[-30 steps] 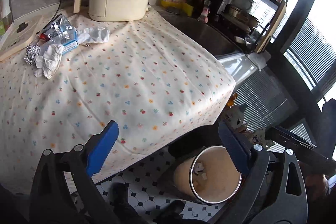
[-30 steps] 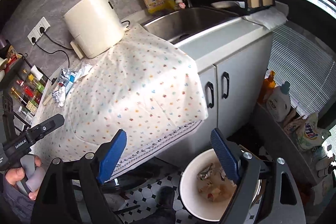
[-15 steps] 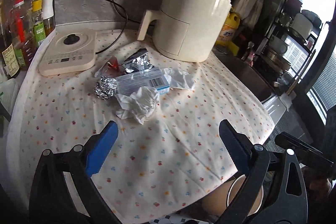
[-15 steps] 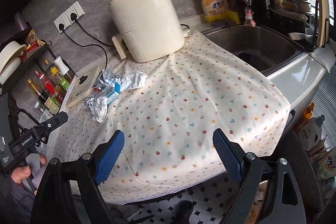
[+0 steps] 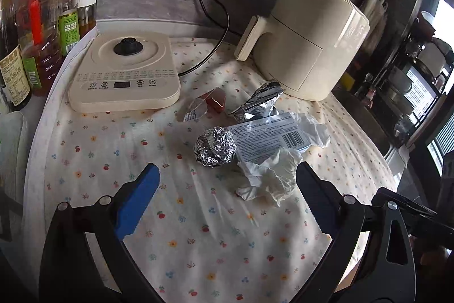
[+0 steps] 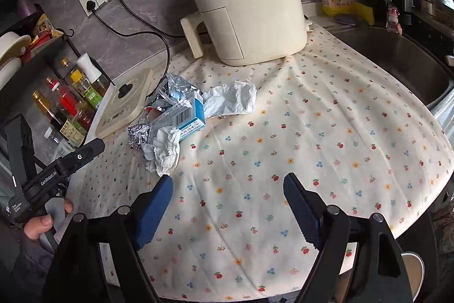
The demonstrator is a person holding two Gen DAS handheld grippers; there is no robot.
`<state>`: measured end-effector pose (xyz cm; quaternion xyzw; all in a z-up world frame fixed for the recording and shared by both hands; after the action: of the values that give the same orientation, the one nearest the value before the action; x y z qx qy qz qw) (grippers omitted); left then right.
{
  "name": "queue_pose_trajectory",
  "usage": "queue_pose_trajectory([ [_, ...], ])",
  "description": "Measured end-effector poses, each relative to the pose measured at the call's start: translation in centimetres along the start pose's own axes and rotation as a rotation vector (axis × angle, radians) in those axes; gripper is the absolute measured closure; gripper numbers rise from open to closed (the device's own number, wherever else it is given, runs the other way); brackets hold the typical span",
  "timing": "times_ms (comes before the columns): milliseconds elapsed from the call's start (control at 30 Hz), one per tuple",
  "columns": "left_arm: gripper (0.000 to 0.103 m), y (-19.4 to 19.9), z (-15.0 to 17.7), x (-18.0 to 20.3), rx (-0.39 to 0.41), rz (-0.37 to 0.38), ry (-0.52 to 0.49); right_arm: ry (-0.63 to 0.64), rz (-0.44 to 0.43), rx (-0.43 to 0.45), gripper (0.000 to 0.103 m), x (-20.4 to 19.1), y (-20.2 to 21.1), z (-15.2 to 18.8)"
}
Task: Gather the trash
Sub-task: 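Move both grippers back to the trash on the tablecloth, then grasp the foil ball with the left gripper while the right gripper grasps the crumpled tissue, then carry the foil ball and tissue over the white bin with both grippers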
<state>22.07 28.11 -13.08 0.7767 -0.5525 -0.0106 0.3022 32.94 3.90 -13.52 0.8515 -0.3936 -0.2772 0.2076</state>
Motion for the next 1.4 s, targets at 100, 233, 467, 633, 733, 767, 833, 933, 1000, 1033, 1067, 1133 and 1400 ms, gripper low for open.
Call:
queue_pose_trajectory([
  [100, 0.007, -1.4, -0.3, -0.7, -0.008, 0.007, 0.000, -0.009, -0.003, -0.010, 0.025, -0.9, -1.5, -0.2],
  [233, 0.008, -3.4, -0.3, -1.5, -0.026, 0.021, 0.027, -0.024, -0.003, -0.030, 0.029, -1.6, -3.1, -0.5],
  [467, 0.021, -6.5, 0.1, -2.1, -0.051, 0.050, 0.068, -0.024, -0.009, -0.071, 0.038, -2.2, -5.4, -0.4],
  [633, 0.038, -8.2, 0.9, -1.5, -0.079, 0.063, 0.068, -0.034, -0.039, -0.105, 0.044, -2.7, -7.2, 0.1],
  [733, 0.060, -8.4, 1.3, -1.3, -0.088, 0.042, 0.072, -0.040, -0.058, -0.118, 0.046, -3.5, -8.2, 0.2],
  [767, 0.060, -8.0, 1.2, -1.2, -0.077, 0.046, 0.074, -0.045, -0.067, -0.118, 0.046, -3.7, -8.5, 0.2],
  [833, 0.060, -7.2, 0.9, -0.8, -0.058, 0.050, 0.045, -0.049, -0.081, -0.122, 0.046, -4.4, -9.3, 0.2],
  [933, 0.060, -6.1, 0.7, -1.0, -0.048, 0.048, 0.045, -0.052, -0.103, -0.156, 0.046, -5.5, -11.0, 0.5],
  [1000, 0.060, -5.3, 0.5, -1.5, -0.038, 0.034, 0.053, -0.052, -0.108, -0.195, 0.077, -5.9, -12.2, 1.1],
  [1033, 0.060, -4.9, 0.4, -1.8, -0.034, 0.028, 0.062, -0.055, -0.095, -0.199, 0.089, -5.9, -12.4, 1.2],
  [1067, 0.060, -4.5, 0.3, -2.1, -0.029, 0.024, 0.071, -0.072, -0.099, -0.196, 0.091, -5.8, -12.3, 1.2],
  [1133, 0.060, -3.7, 0.2, -2.2, -0.015, 0.021, 0.073, -0.071, -0.104, -0.189, 0.094, -5.9, -11.6, 1.0],
  [1400, 0.060, -2.3, -0.2, 1.1, 0.040, 0.051, 0.062, -0.041, -0.084, -0.159, 0.094, -3.3, -6.6, 0.8],
])
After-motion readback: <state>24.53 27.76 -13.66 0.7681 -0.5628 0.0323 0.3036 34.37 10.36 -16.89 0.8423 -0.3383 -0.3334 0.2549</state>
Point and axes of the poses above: each gripper's, at about its wrist camera, not at the fingertips, and y roughly against the way its jaws point, x to its right, z to its underside, the point moved 2 cm from there along -y, roughly the way its jaws point, and after that the axes turned 14 degrees about x, right-handed, at the moved point
